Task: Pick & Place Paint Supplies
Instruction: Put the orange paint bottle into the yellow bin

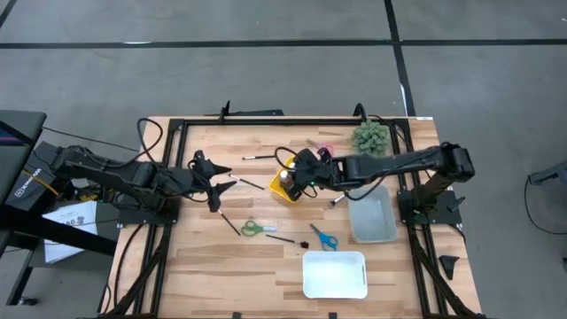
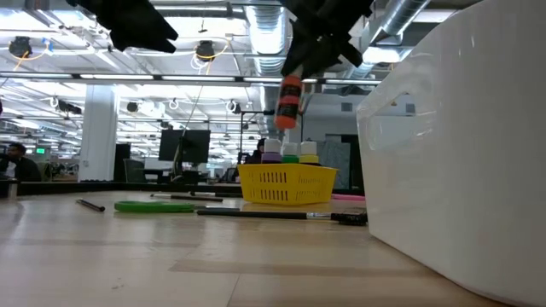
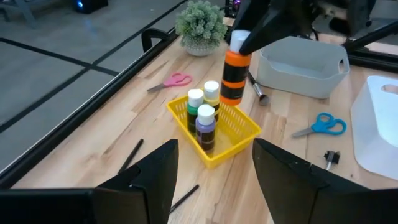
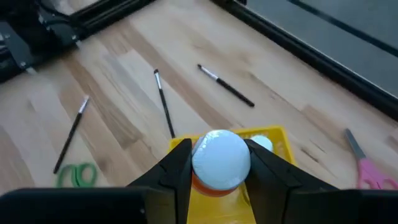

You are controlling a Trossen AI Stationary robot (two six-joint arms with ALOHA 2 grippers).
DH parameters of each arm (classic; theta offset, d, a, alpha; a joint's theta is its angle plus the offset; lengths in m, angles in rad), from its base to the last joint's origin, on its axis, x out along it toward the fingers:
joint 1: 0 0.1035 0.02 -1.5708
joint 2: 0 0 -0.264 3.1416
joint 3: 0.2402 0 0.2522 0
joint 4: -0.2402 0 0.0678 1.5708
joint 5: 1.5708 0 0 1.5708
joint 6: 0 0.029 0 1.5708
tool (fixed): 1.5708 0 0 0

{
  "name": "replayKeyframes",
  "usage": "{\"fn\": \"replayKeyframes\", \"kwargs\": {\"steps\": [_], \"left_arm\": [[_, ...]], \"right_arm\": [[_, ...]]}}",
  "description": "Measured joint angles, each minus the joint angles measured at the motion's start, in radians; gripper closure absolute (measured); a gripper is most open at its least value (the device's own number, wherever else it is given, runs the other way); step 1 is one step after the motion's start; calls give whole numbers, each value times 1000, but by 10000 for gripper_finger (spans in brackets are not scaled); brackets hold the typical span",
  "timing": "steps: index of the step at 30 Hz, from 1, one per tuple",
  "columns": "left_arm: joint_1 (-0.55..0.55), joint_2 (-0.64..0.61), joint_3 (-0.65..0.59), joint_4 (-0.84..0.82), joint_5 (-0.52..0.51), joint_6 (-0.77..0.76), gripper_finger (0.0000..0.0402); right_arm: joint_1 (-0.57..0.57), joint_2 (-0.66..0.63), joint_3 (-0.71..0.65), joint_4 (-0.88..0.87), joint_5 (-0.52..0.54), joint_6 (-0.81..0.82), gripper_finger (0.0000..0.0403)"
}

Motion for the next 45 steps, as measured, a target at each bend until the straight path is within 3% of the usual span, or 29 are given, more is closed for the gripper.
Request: {"fn": "replayKeyframes", "kwargs": {"steps": [10, 27, 45], "left_arm": [[7, 0, -19, -2, -6, 5, 203], [7, 0, -19, -2, -13, 4, 205], [7, 0, -19, 4, -12, -26, 213]], "right_arm": [[65, 22, -83, 65, 39, 29, 291], [41, 20, -232, 209, 1, 33, 291], [9, 89, -233, 272, -61, -90, 291]]}}
